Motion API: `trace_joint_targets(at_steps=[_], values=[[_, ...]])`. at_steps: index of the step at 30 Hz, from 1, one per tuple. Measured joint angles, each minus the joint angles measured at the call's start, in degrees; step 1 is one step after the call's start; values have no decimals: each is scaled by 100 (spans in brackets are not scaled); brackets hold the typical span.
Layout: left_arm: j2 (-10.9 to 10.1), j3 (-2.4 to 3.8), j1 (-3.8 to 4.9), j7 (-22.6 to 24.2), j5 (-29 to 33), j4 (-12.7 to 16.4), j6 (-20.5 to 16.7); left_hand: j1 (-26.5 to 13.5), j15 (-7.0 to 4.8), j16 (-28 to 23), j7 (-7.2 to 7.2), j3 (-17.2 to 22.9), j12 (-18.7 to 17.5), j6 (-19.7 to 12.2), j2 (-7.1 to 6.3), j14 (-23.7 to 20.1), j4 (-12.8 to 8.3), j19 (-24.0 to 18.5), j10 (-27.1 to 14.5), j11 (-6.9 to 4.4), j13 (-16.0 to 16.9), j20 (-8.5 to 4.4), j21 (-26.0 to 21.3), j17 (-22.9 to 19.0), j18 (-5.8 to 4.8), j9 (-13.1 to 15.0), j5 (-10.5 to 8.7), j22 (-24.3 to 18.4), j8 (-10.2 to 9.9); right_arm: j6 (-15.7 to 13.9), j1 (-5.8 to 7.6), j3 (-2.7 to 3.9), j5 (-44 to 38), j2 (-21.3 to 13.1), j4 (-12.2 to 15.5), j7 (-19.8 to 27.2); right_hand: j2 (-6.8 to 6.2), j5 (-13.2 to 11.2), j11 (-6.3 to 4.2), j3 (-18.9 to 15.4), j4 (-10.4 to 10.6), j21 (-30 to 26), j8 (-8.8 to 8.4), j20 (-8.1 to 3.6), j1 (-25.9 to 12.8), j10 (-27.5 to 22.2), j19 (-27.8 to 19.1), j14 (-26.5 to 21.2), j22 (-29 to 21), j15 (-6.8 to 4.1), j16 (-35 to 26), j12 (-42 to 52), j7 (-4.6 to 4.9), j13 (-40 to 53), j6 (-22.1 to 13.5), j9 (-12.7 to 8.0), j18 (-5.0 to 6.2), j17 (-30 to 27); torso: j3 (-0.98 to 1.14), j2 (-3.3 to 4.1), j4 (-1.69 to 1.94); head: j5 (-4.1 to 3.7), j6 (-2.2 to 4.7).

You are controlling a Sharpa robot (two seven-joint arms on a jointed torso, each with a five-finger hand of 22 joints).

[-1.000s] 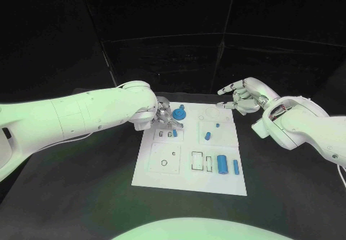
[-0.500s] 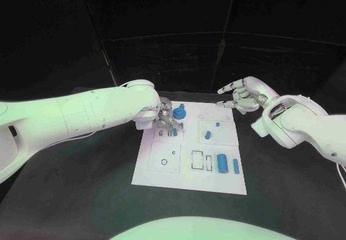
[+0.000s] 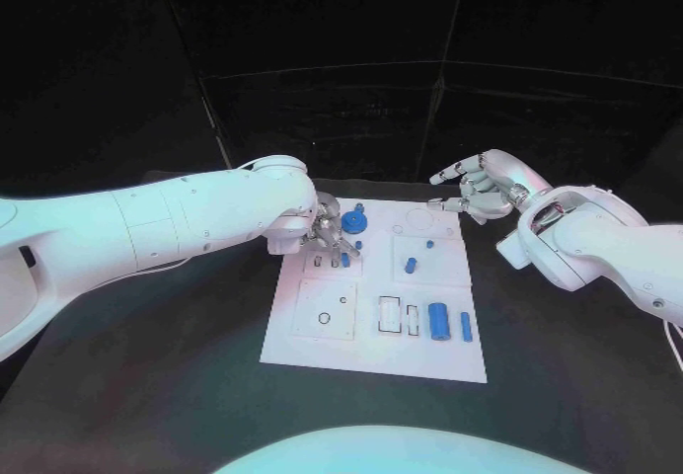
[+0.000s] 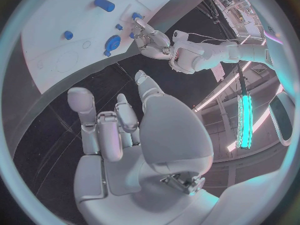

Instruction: Assemble the parts on the task board

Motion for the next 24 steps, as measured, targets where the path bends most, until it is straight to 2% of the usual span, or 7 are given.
trace_joint_targets(at_steps=[18, 24], values=[[63, 0, 0, -25, -3, -26, 188, 320, 0, 0, 8, 230, 0, -115, 144, 0, -276, 0, 0, 0, -7, 0, 0, 0, 0, 201, 0, 7, 113, 41, 1, 0, 1, -15, -17, -38, 22, 32, 0, 0, 1, 0, 0, 0, 22, 0, 0, 0, -7, 0, 0, 0, 0, 1, 0, -1, 1, 0, -2, 1, 0, 1, -46], [65, 0, 1, -26, -3, -23, 209, 543, 0, 0, -10, 427, 0, -173, 288, 0, -473, 0, -21, -21, -6, 0, 0, 0, 0, 254, 0, 6, 136, 63, 1, 0, 1, -7, -28, -50, 22, 65, 0, -1, 1, 0, 23, 0, 22, 0, 0, 0, -6, 0, 0, 0, 0, 1, 0, -1, 0, 0, -2, 2, 1, -3, -54]])
